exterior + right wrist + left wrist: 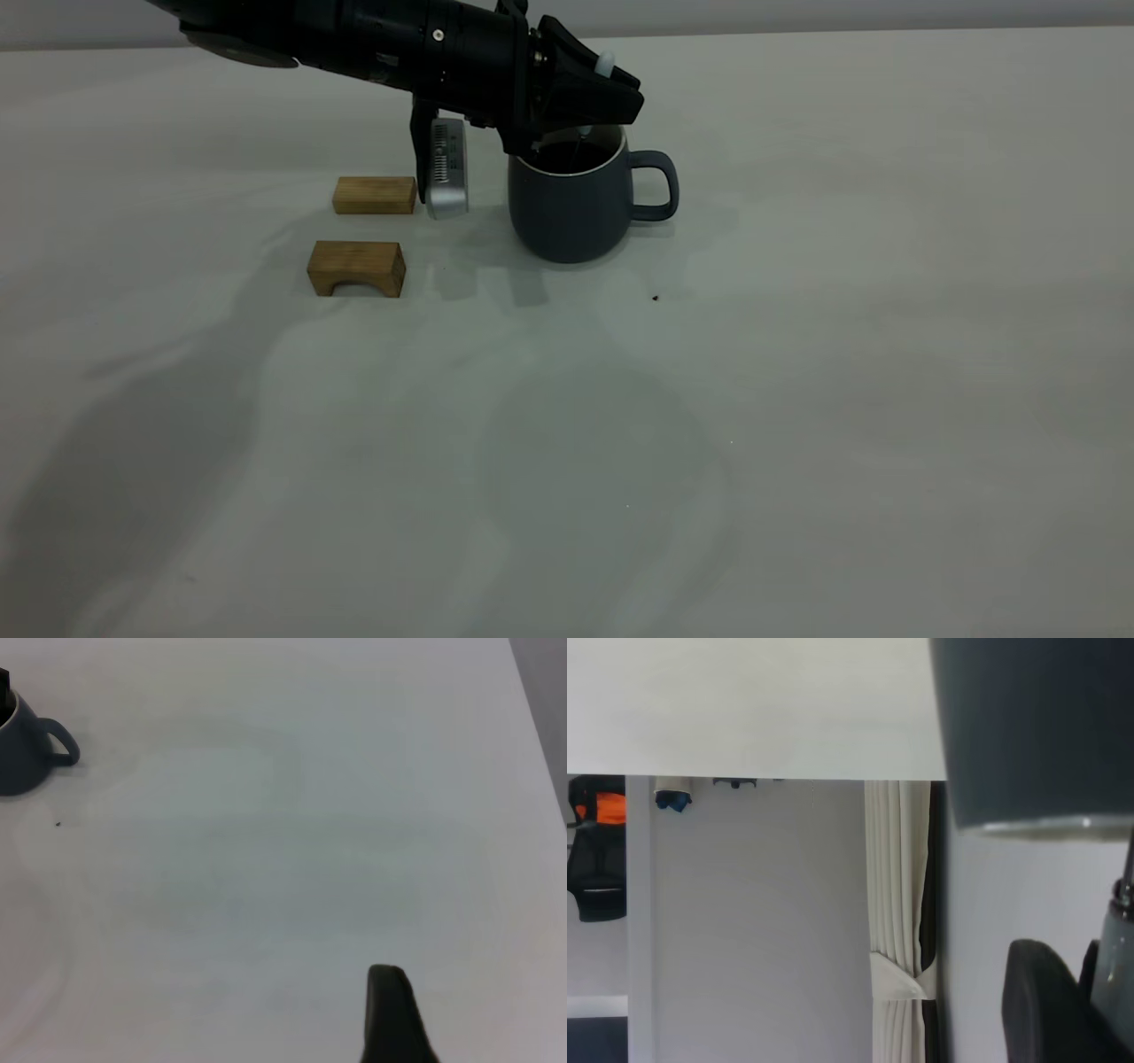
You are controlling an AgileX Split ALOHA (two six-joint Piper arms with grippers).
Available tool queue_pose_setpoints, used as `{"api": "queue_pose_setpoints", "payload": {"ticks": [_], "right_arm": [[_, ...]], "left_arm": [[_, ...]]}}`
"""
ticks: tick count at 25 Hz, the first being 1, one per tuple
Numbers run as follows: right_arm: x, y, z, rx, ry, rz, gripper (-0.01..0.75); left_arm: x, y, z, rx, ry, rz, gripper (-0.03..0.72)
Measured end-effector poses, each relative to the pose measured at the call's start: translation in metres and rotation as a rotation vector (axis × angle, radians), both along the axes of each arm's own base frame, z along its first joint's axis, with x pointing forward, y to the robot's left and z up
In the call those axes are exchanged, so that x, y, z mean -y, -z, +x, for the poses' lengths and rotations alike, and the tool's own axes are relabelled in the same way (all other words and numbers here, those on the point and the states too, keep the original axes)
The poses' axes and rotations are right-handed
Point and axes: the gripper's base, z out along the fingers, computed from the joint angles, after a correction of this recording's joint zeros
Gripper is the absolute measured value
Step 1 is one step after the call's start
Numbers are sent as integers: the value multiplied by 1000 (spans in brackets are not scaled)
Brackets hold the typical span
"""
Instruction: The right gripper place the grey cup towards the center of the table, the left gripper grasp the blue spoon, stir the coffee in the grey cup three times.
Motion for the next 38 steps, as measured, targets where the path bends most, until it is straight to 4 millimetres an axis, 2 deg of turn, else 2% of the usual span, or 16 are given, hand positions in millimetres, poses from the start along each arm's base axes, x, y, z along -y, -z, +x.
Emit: {"api": "queue_pose_setpoints", "payload": {"ticks": [3,10,14,18,20,26,31,38], "right_arm": [[0,0,0,0,0,0,510],[0,0,0,0,0,0,510],[0,0,0,0,0,0,510],[0,0,0,0,0,0,510],[0,0,0,0,1,-1,510],[0,0,0,0,1,-1,510],[0,0,0,0,1,-1,510],[0,0,0,0,1,-2,510]], "left_arm": [[0,1,-1,2,7,6,162],[0,1,-1,4,18,16,345],[0,1,-2,3,21,14,414],[-1,-11,0,27,26,6,471],[-4,-27,3,65,44,4,480],[-8,-95,0,290,181,33,483],[-9,-145,-9,454,281,29,483],[-12,-215,-25,632,319,16,483]]}}
